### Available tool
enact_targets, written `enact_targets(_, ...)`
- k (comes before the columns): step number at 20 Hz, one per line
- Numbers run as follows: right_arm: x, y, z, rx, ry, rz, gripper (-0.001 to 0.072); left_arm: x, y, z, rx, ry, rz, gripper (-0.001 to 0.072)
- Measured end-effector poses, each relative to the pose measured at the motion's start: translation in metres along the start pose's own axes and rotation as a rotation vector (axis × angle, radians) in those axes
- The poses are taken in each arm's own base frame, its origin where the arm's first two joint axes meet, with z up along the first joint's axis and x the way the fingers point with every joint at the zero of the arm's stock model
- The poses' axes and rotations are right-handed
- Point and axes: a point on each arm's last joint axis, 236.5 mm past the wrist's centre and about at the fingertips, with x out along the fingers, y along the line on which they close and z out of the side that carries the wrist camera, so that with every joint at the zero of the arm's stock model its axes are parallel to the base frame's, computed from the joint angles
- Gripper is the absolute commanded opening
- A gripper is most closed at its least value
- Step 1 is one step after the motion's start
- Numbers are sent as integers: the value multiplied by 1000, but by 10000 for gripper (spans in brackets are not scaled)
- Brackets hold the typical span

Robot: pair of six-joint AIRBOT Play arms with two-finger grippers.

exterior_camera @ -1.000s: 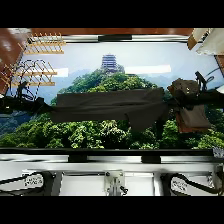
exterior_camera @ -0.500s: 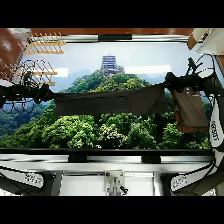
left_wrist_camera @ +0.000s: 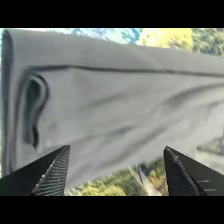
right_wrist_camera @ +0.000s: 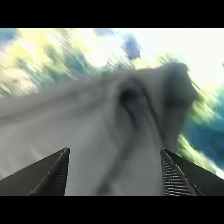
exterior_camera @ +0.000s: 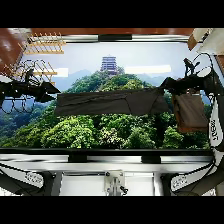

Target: Fold the shirts.

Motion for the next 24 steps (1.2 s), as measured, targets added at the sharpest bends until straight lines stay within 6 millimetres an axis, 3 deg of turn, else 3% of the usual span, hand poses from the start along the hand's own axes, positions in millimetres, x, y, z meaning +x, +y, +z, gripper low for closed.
enact_targets(4, 12, -12, -31, 16, 134, 0, 685, -16, -30, -6, 80, 16, -14, 678)
enact_targets(9, 44, -8, -53, 53, 224, 33, 680, -8, -73, -22, 208, 55, -31, 679)
enact_targets(10, 48, -4, -55, 60, 233, 39, 638, -3, -81, -25, 235, 64, -35, 678)
enact_targets(11, 53, 1, -58, 65, 248, 46, 414, 2, -89, -28, 261, 69, -38, 678)
enact_targets(12, 59, 4, -60, 66, 250, 45, 124, 8, -97, -31, 291, 73, -41, 678)
enact_targets(13, 63, 7, -62, 65, 260, 41, 73, 14, -105, -33, 316, 74, -43, 678)
enact_targets(14, 63, 12, -63, 60, 263, 41, 68, 20, -113, -35, 340, 75, -46, 647)
enact_targets(15, 60, 17, -60, 52, 256, 45, 68, 27, -121, -38, 361, 79, -49, 445)
enact_targets(16, 55, 23, -56, 42, 244, 50, 68, 34, -129, -40, 383, 76, -51, 178)
enact_targets(17, 45, 31, -48, 30, 215, 59, 68, 43, -138, -44, 405, 78, -55, 39)
enact_targets(21, -17, 72, -18, -38, 85, 83, 68, 97, -173, -68, 475, 109, -70, 39)
enact_targets(24, -68, 109, -17, -89, 25, 102, 68, 153, -199, -98, 485, 139, -87, 39)
